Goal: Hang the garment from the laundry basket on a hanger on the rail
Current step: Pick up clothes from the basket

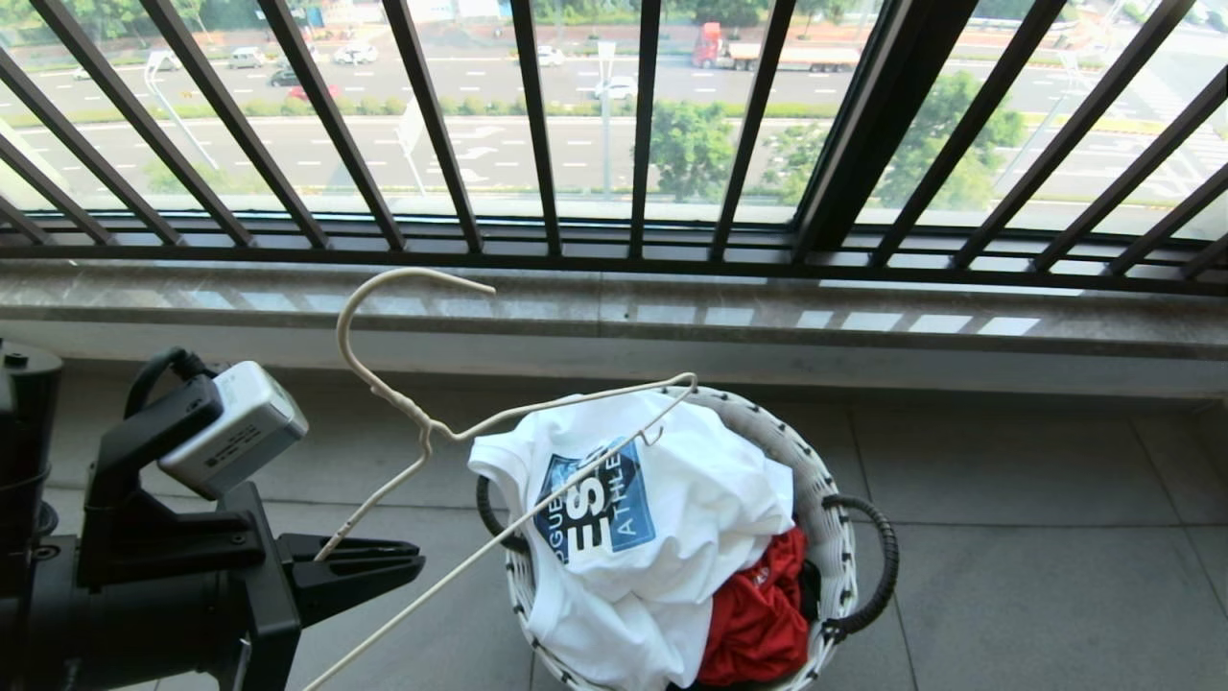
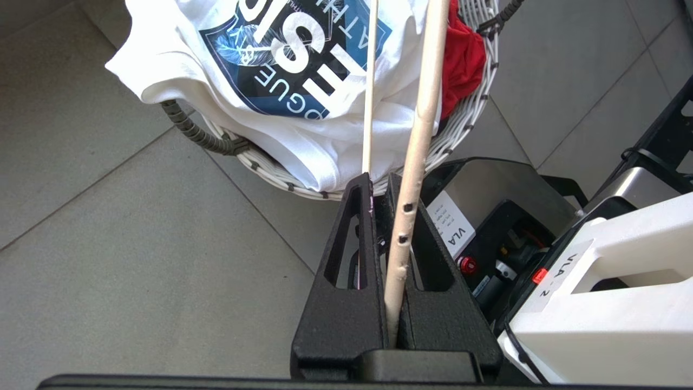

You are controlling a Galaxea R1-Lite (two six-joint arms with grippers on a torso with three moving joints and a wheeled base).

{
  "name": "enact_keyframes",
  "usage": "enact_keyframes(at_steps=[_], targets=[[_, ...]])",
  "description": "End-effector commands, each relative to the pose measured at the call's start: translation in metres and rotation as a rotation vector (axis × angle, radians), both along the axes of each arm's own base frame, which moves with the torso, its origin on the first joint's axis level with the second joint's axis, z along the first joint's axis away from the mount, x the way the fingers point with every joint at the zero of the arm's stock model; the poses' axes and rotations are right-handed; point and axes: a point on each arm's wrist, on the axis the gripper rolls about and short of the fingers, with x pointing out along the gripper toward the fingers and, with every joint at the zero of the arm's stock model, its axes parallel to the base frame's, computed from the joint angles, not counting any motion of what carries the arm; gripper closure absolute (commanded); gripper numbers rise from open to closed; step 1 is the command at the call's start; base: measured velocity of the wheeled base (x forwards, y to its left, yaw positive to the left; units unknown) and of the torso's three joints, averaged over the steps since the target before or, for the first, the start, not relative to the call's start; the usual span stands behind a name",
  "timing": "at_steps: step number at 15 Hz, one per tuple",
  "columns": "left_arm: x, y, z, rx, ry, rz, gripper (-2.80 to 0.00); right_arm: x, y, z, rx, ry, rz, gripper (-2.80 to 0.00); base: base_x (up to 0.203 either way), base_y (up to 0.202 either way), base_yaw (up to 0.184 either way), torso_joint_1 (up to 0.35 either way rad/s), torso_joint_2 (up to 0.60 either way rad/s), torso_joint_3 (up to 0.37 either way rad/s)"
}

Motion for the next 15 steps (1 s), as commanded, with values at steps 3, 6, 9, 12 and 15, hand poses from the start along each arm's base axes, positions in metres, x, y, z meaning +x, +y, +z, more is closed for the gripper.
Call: enact_keyframes(at_steps=[3,6,9,12,15], targets=[[0.001,-0.001,0.003,-0.055,0.019,0.027,0.0,0.0,0.0,0.0,0.0,0.001,0.001,0.0,0.0,0.0,0.0,0.0,0.0,0.0],[0.017,-0.009,-0.007,-0.057,0.047,0.041,0.0,0.0,0.0,0.0,0.0,0.0,0.001,0.0,0.0,0.0,0.0,0.0,0.0,0.0],[0.017,-0.009,-0.001,-0.084,0.035,0.048,0.0,0.0,0.0,0.0,0.0,0.001,0.001,0.0,0.0,0.0,0.0,0.0,0.0,0.0],[0.016,-0.008,0.002,-0.09,0.024,0.047,0.0,0.0,0.0,0.0,0.0,0.001,0.001,0.0,0.0,0.0,0.0,0.0,0.0,0.0],[0.018,-0.01,-0.002,-0.078,0.038,0.047,0.0,0.0,0.0,0.0,0.0,0.001,0.001,0.0,0.0,0.0,0.0,0.0,0.0,0.0]])
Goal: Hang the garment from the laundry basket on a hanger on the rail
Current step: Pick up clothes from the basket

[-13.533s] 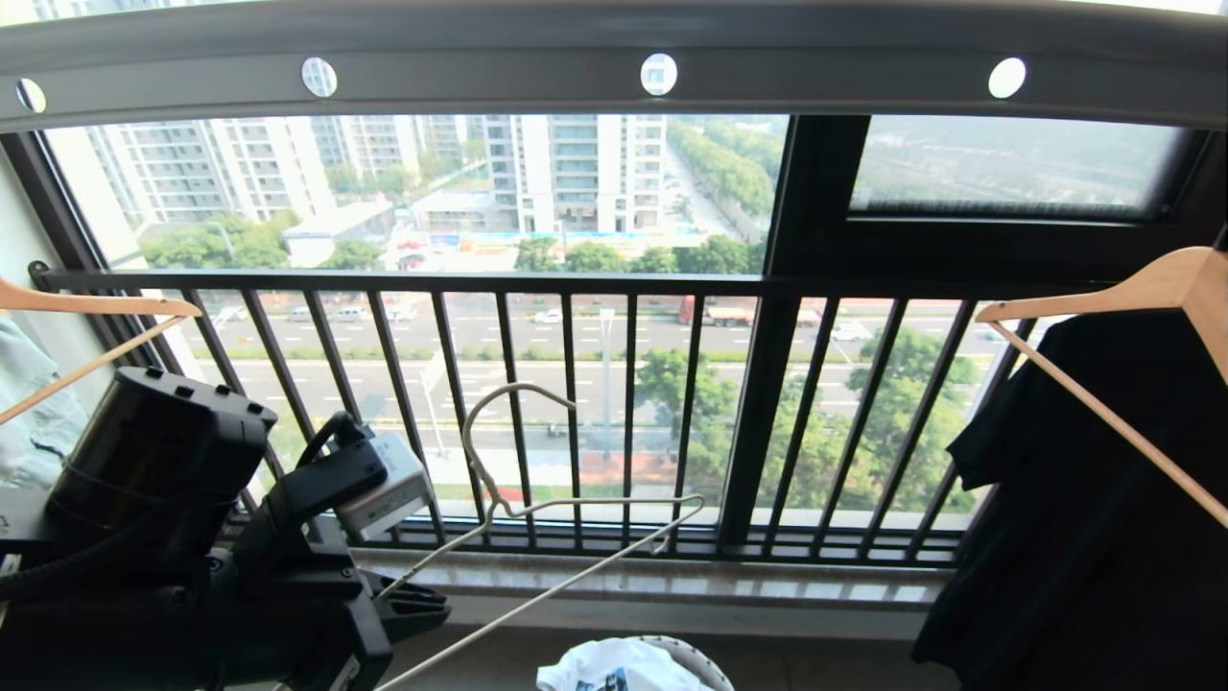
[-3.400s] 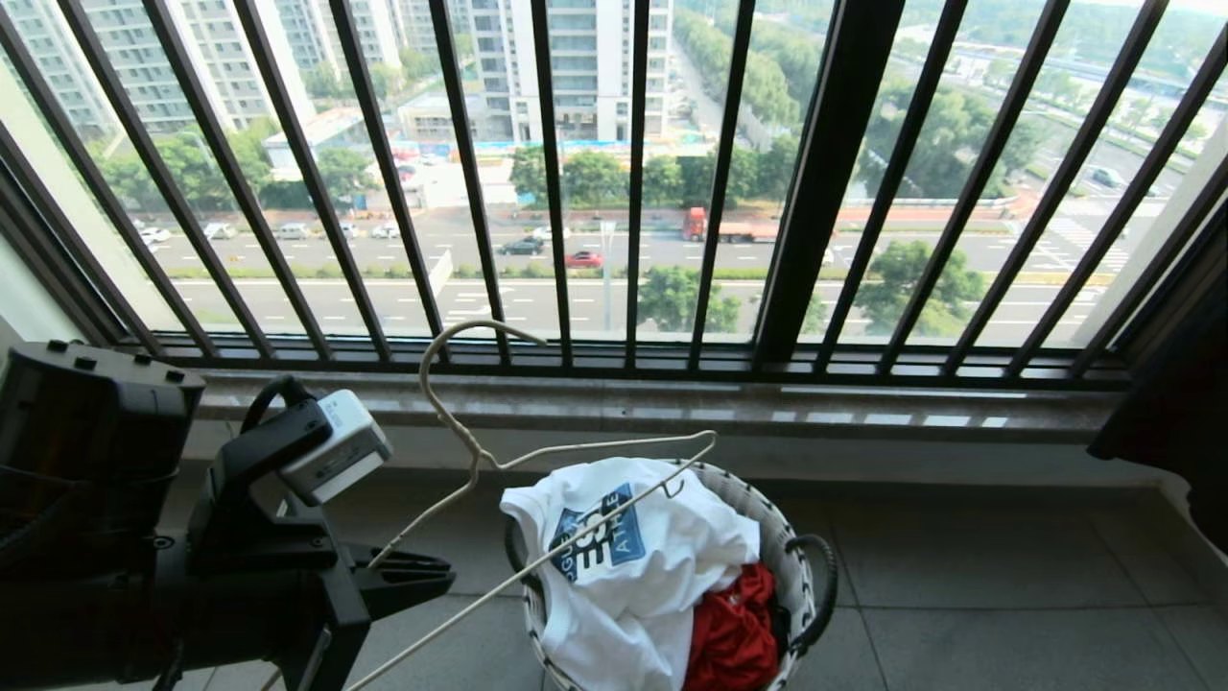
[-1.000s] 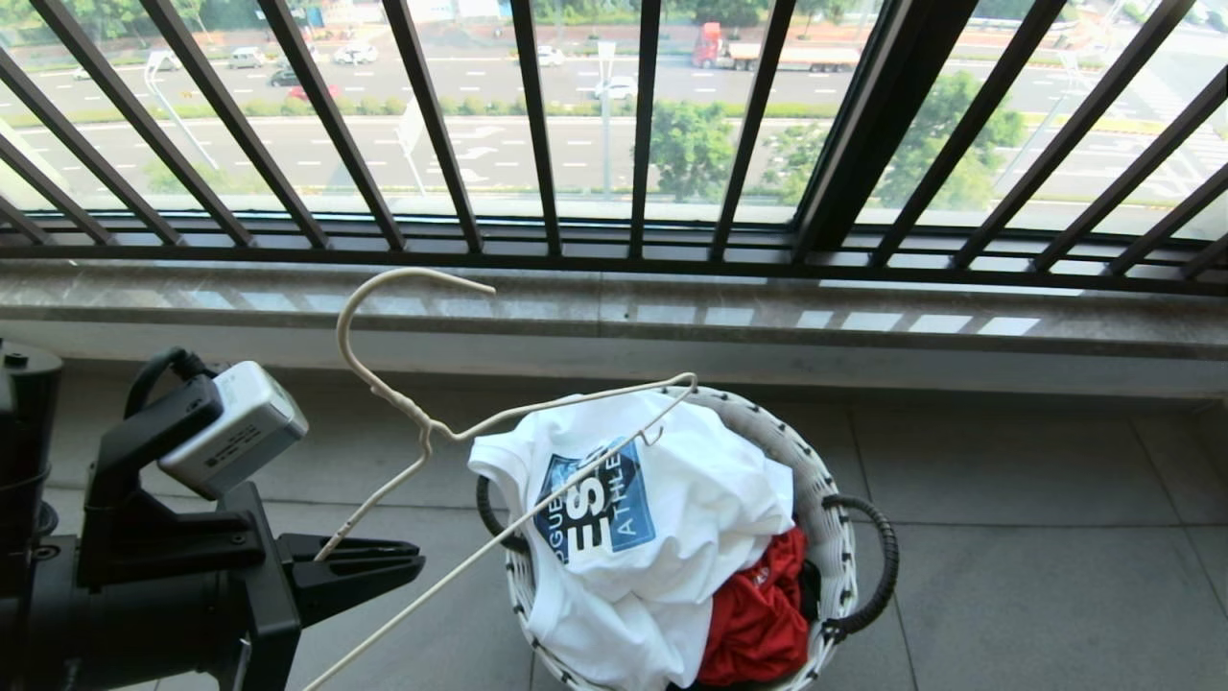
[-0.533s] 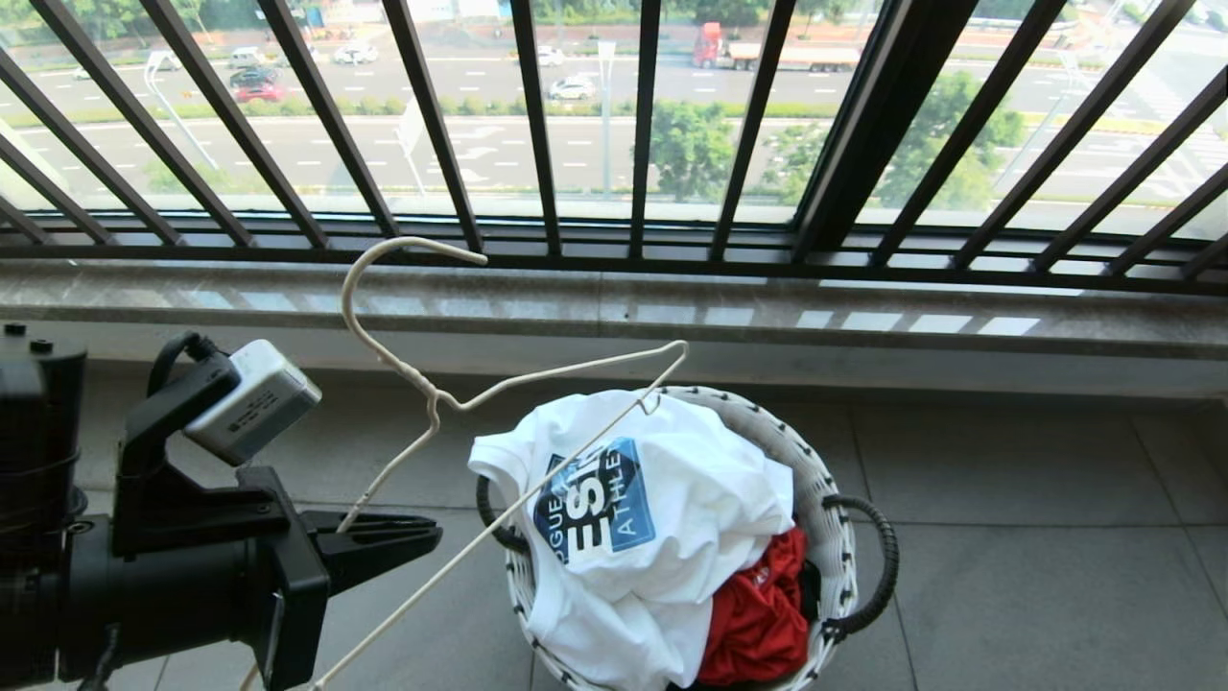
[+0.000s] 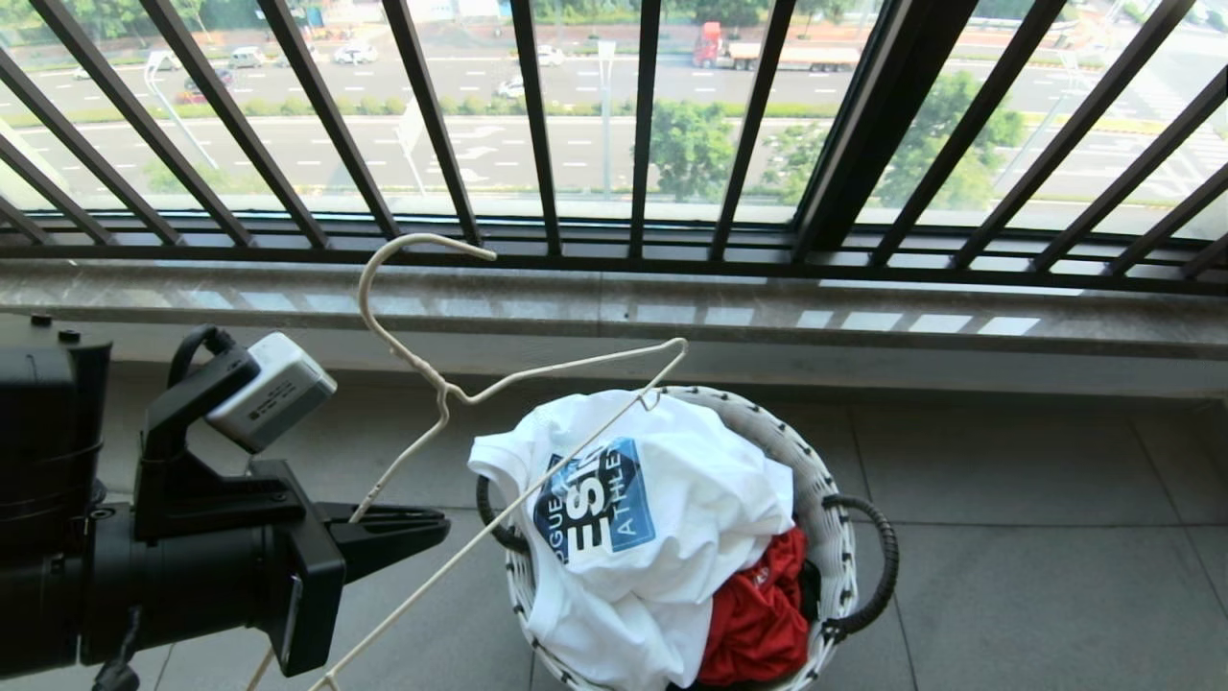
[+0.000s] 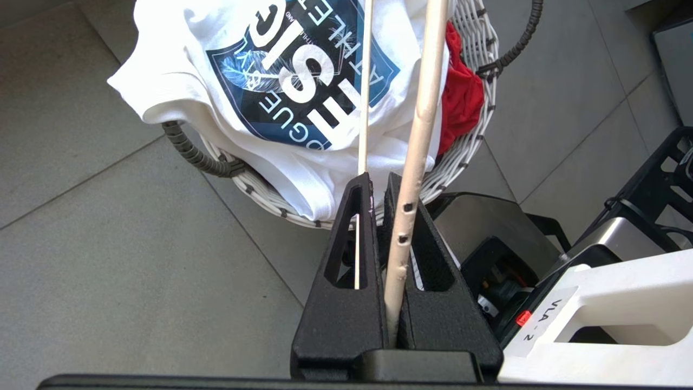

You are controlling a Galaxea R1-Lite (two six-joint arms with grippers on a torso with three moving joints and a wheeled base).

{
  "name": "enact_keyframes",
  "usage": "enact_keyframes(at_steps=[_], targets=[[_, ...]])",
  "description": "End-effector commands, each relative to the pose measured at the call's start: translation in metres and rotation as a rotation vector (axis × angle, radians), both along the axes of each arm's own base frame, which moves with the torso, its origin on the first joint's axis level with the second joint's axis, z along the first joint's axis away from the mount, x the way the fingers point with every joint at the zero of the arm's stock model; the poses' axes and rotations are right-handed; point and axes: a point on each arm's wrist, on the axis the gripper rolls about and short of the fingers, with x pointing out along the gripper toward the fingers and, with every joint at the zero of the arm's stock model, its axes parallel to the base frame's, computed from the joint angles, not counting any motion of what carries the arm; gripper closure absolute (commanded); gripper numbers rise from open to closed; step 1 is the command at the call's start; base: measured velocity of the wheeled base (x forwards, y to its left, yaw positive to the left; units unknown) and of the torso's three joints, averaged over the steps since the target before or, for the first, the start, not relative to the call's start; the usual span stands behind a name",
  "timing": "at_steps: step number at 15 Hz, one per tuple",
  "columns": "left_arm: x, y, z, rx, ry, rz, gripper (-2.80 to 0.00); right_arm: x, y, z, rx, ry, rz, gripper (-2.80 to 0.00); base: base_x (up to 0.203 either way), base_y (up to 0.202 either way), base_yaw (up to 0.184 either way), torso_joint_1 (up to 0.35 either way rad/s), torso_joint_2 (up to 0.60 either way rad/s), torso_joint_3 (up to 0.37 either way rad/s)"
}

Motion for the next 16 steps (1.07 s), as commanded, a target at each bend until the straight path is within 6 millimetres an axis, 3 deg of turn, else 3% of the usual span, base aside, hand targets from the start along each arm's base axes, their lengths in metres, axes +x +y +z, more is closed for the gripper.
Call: enact_keyframes(at_steps=[1,16], targets=[[0.002,-0.001,-0.003,0.004,0.015,0.001,0.0,0.0,0.0,0.0,0.0,0.001,0.001,0.0,0.0,0.0,0.0,0.0,0.0,0.0],[0.001,0.0,0.015,-0.026,-0.046,0.006,0.0,-0.001,0.0,0.001,-0.006,0.002,-0.003,0.0,0.0,0.0,0.0,0.0,0.0,0.0]])
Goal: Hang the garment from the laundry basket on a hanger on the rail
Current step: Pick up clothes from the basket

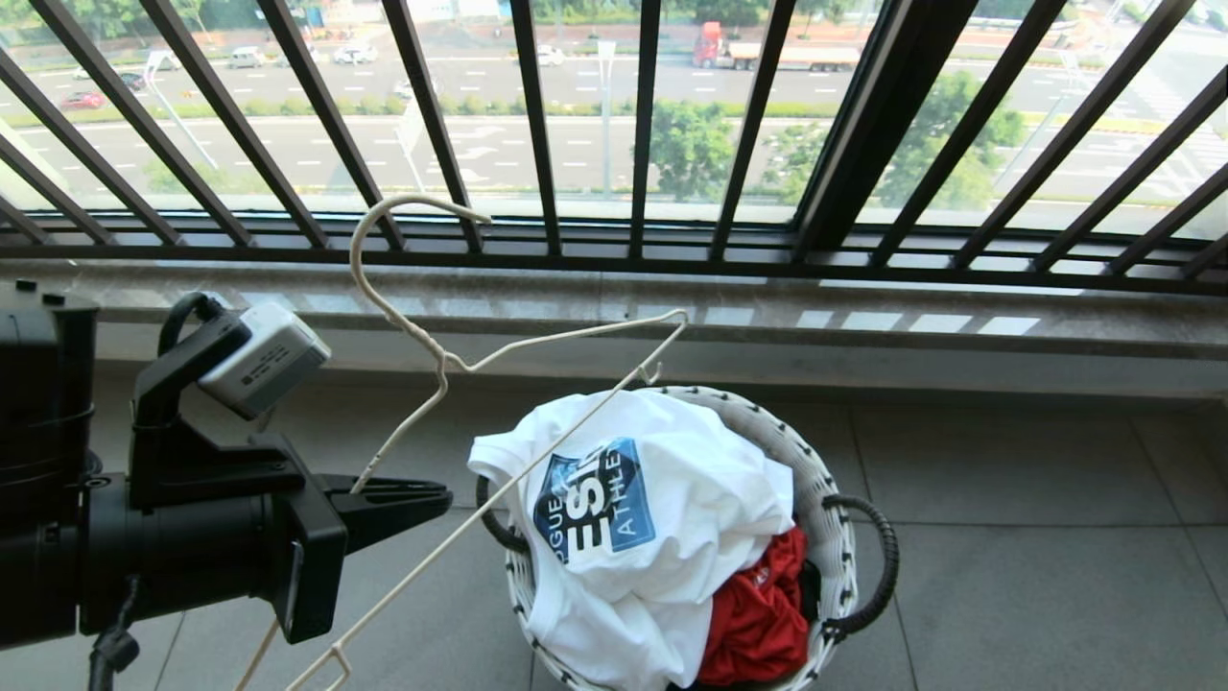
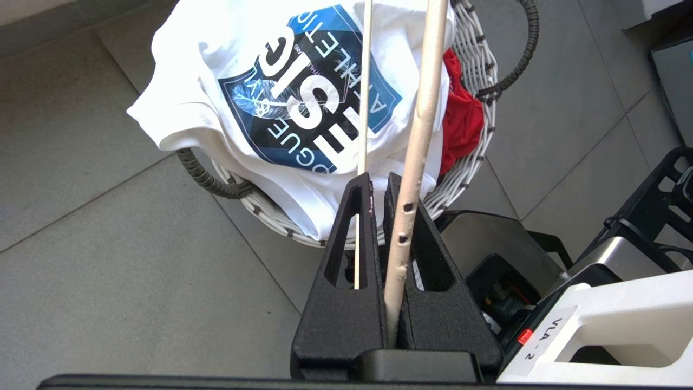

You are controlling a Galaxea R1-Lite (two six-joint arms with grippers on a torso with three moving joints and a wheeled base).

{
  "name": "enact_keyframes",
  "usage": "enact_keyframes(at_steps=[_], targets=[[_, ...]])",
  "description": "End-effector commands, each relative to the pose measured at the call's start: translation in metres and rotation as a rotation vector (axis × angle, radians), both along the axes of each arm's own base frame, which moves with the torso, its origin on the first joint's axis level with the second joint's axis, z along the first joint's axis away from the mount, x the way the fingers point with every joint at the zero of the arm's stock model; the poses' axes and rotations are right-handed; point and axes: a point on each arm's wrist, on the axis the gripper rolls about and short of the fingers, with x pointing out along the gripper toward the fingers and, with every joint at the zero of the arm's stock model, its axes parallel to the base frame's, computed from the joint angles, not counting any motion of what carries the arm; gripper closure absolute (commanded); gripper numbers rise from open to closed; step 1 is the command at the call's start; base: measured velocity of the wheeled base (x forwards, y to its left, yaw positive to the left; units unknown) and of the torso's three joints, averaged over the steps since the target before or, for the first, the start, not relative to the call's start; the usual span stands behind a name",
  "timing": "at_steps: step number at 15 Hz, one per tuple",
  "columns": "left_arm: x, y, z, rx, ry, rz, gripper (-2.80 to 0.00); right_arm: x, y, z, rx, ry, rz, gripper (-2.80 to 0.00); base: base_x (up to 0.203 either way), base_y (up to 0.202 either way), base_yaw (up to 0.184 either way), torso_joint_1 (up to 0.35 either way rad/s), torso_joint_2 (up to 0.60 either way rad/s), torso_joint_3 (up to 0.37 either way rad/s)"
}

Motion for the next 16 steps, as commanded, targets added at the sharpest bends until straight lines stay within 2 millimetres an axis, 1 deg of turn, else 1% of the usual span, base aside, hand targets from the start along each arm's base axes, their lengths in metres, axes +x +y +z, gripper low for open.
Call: enact_keyframes(at_steps=[1,2,4,6,7,9,11,14,16], targets=[[-0.003,0.001,0.003,-0.008,-0.015,-0.001,0.0,-0.002,0.0,0.006,-0.003,-0.009,-0.007,0.0,0.0,0.0,0.0,0.0,0.0,0.0],[-0.004,0.002,0.003,-0.009,-0.017,-0.001,0.0,-0.004,0.0,0.014,-0.004,-0.021,-0.007,0.0,0.0,0.0,0.0,0.0,0.0,0.0],[-0.006,0.004,0.007,-0.02,-0.03,0.002,0.0,0.0,0.0,0.034,-0.003,0.019,-0.005,0.0,0.0,0.0,0.0,0.0,0.0,0.0],[-0.009,0.005,0.009,-0.027,-0.042,0.002,0.0,0.011,0.0,0.057,-0.002,0.08,0.005,0.0,0.0,0.0,0.0,0.0,0.0,0.0],[-0.01,0.006,0.01,-0.029,-0.048,0.001,0.0,0.02,0.001,0.07,-0.001,0.117,0.017,0.0,0.0,0.0,0.0,0.0,0.0,0.0],[-0.013,0.007,0.012,-0.03,-0.061,0.014,0.0,0.043,0.001,0.095,0.003,0.192,0.046,0.0,0.0,0.0,0.0,0.0,0.0,0.0],[-0.013,0.008,0.013,-0.028,-0.065,0.027,0.0,0.071,0.002,0.115,0.008,0.264,0.068,0.0,0.0,0.0,0.0,0.0,0.0,0.0],[-0.013,0.009,0.018,-0.032,-0.081,0.05,0.0,0.112,0.006,0.133,0.015,0.339,0.135,0.0,0.0,0.0,0.0,0.0,0.0,0.0],[-0.012,0.009,0.021,-0.053,-0.077,0.065,0.0,0.138,0.015,0.137,0.006,0.393,0.218,0.0,0.0,0.0,0.0,0.0,0.0,0.0]])
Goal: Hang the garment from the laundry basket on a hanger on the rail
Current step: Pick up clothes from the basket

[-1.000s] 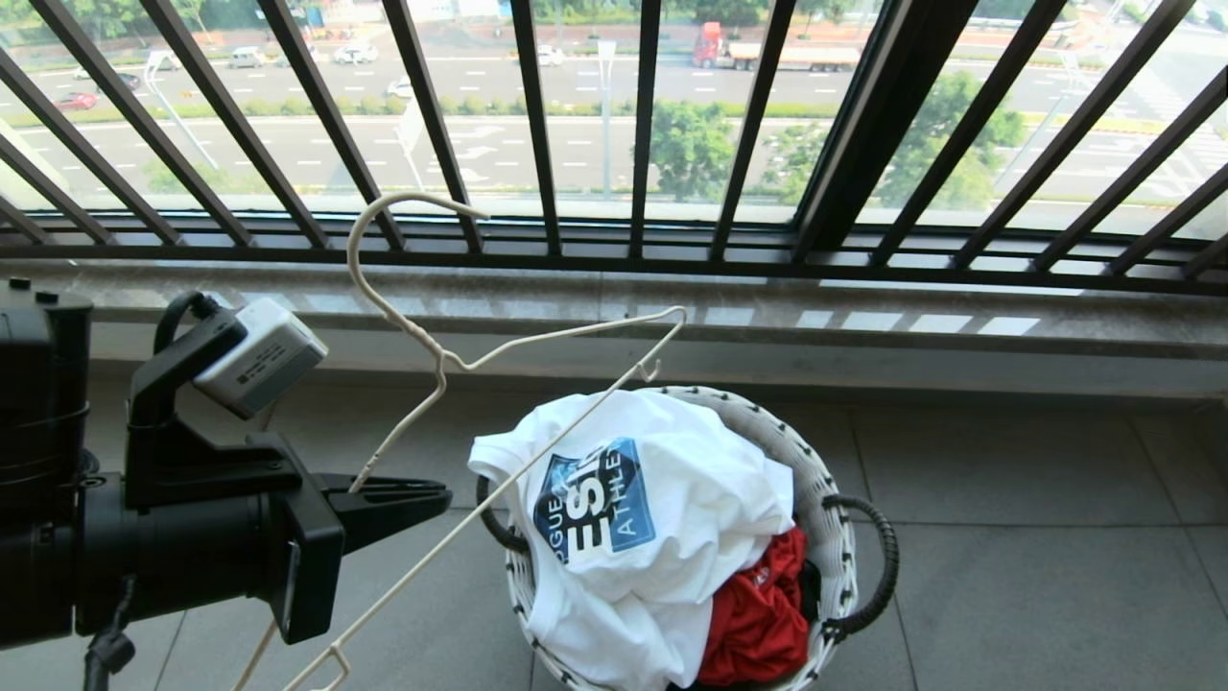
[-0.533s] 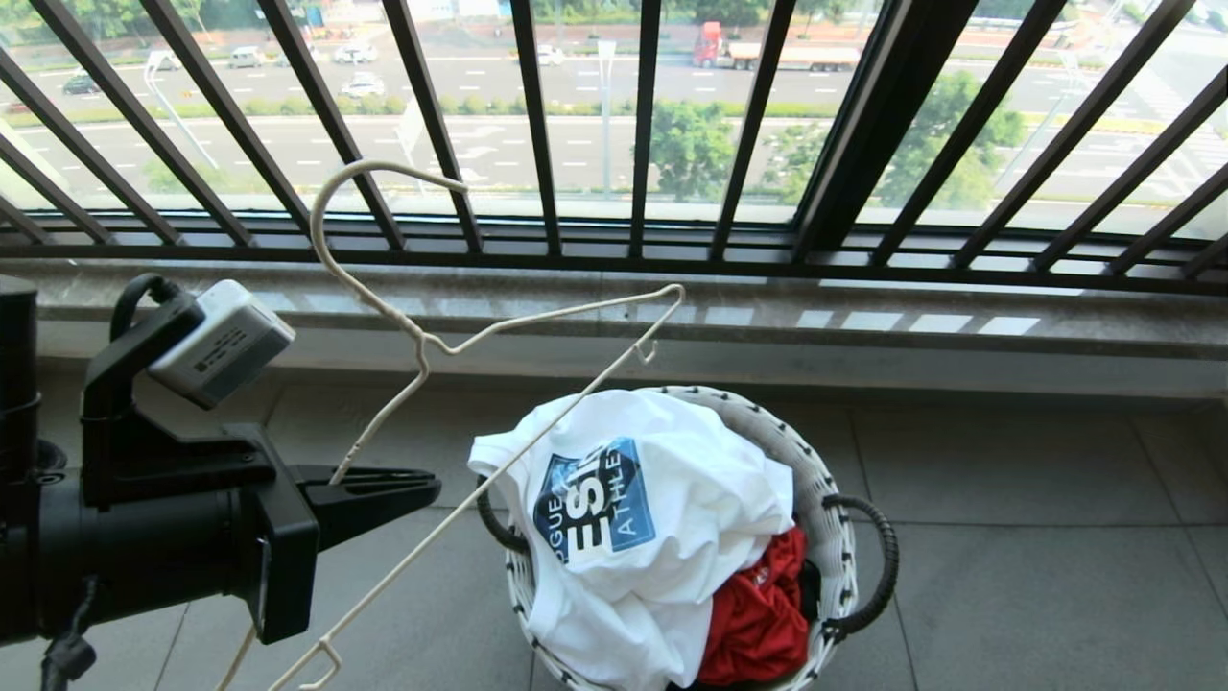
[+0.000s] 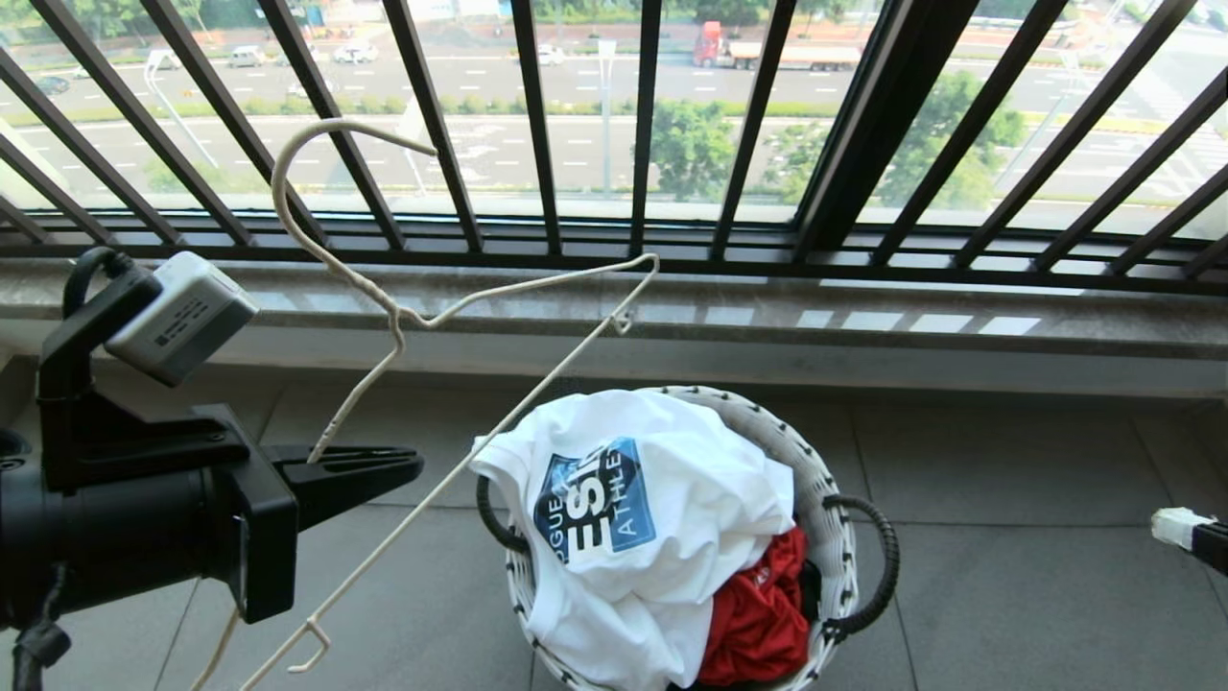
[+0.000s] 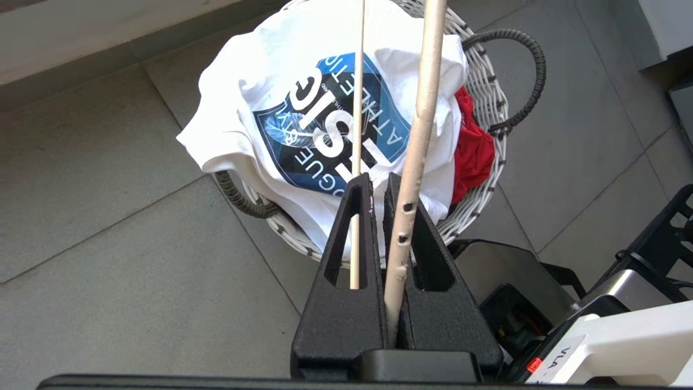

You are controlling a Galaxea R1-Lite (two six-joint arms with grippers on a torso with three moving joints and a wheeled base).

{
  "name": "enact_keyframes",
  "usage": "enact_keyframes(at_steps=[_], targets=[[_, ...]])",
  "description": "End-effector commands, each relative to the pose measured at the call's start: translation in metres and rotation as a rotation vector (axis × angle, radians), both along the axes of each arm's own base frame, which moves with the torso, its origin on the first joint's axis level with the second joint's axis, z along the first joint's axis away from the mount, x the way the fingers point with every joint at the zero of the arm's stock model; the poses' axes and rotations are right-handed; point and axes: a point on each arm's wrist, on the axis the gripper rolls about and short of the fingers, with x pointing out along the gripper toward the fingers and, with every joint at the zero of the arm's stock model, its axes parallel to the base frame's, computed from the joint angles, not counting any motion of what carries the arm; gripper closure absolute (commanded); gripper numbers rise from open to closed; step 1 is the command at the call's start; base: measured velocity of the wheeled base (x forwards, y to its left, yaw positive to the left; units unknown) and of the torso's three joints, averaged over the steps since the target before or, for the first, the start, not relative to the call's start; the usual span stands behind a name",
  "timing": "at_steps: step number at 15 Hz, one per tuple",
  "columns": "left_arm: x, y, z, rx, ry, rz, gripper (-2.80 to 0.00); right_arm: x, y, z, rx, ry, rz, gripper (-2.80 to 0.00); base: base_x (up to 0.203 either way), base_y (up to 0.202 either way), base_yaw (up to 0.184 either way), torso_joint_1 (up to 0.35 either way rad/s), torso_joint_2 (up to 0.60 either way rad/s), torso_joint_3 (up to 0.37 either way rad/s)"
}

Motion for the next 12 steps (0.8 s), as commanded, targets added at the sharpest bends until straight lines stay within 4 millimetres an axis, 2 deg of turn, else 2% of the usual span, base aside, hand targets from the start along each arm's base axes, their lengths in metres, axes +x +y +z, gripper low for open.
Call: enact_keyframes(at_steps=[1,5,8,12], targets=[[0.0,0.0,0.006,-0.034,0.004,0.011,0.0,0.045,0.015,-0.002,-0.012,0.136,0.103,0.0,0.0,0.0,0.0,0.0,0.0,0.0],[-0.006,0.003,0.012,-0.048,-0.019,0.027,0.0,0.08,0.048,0.008,0.02,0.196,0.228,0.0,0.0,0.0,0.0,0.0,0.0,0.0],[-0.006,0.006,0.021,-0.051,-0.061,0.103,0.0,0.101,0.083,0.011,0.037,0.241,0.288,0.0,0.0,0.0,0.0,0.0,0.0,0.0],[-0.009,0.007,0.026,-0.063,-0.081,0.112,0.0,0.12,0.127,0.002,-0.011,0.287,0.299,0.0,0.0,0.0,0.0,0.0,0.0,0.0]])
